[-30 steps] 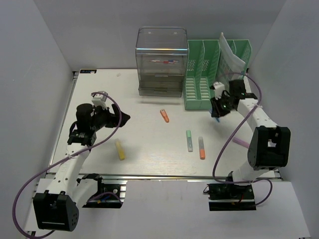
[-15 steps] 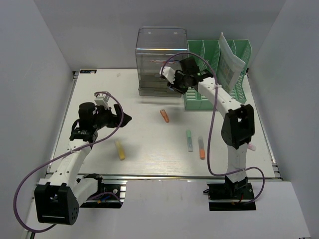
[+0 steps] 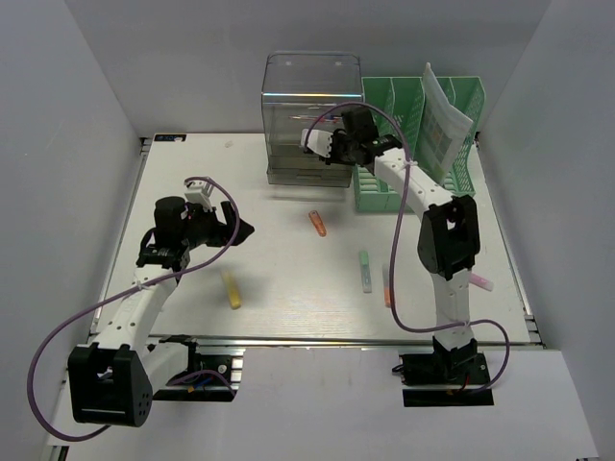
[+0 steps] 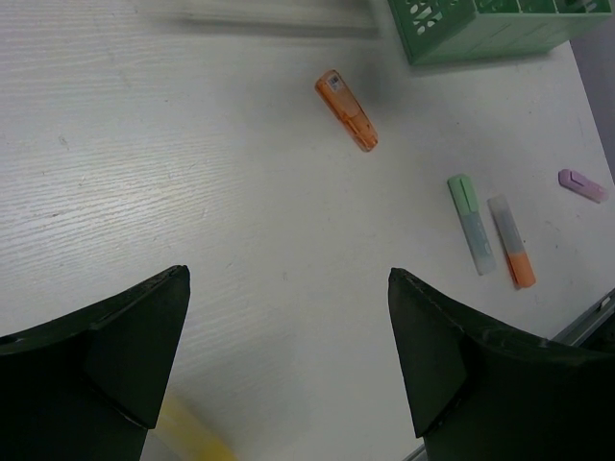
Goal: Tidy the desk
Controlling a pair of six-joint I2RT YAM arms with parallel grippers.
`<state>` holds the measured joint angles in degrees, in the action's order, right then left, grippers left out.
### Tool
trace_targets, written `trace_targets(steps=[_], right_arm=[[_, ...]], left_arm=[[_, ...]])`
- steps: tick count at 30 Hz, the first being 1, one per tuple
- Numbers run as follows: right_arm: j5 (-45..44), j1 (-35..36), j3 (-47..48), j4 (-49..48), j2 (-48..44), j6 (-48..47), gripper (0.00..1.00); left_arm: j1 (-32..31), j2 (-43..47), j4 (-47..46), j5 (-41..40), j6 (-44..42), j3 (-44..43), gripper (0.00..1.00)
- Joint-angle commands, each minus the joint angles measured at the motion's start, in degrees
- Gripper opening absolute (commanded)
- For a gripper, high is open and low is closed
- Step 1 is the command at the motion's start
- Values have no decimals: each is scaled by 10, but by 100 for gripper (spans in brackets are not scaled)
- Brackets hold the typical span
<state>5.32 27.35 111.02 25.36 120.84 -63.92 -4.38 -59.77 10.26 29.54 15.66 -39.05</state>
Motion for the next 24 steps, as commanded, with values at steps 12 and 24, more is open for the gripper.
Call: trace_targets(steps=[12, 24], right_arm=[[-29, 23, 30, -47, 45, -17, 50], [-25, 26, 25, -48, 6, 44, 53]], left_arm=[[-2, 11, -6, 3, -10, 1, 94], [-2, 10, -9, 10, -7, 2, 93]])
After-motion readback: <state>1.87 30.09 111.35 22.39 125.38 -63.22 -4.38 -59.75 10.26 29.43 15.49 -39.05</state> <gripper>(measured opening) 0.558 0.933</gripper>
